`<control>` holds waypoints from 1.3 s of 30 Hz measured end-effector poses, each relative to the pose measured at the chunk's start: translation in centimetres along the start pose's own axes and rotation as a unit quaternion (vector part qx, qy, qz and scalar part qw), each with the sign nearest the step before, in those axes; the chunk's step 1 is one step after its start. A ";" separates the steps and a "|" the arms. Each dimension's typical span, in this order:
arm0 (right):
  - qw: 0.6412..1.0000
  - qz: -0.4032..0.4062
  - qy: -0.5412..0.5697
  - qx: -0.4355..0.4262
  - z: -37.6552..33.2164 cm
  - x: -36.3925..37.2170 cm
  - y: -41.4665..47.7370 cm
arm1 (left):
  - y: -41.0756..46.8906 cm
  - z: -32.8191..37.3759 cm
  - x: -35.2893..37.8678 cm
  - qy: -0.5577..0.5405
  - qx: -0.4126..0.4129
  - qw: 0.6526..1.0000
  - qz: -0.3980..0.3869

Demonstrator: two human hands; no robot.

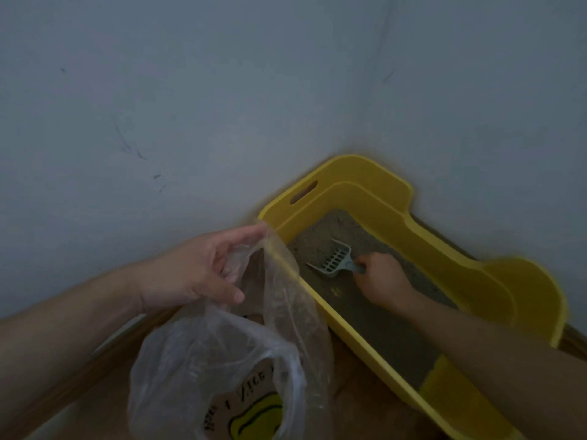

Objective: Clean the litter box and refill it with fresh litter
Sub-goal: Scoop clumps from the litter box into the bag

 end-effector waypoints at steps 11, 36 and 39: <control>0.994 0.024 0.103 0.005 0.1 1.6 0.3 | 0.2 -0.1 -0.7 -0.011 -0.006 1.000 0.024; 0.990 -0.006 -0.080 0.119 12.7 -7.0 -6.5 | 0.7 0.5 0.9 0.013 -0.003 1.000 0.008; 0.987 -0.016 -0.101 0.126 11.9 -6.8 -5.8 | 0.9 0.2 0.6 0.013 0.002 1.000 0.009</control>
Point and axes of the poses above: each hand's wrist, its own y-axis towards the middle knuckle, its own x-axis out of the palm, z = x × y, the point moved 9 cm from there along y, towards the middle knuckle, and after that the axes turned 4 degrees about y, right-handed, at the moved point
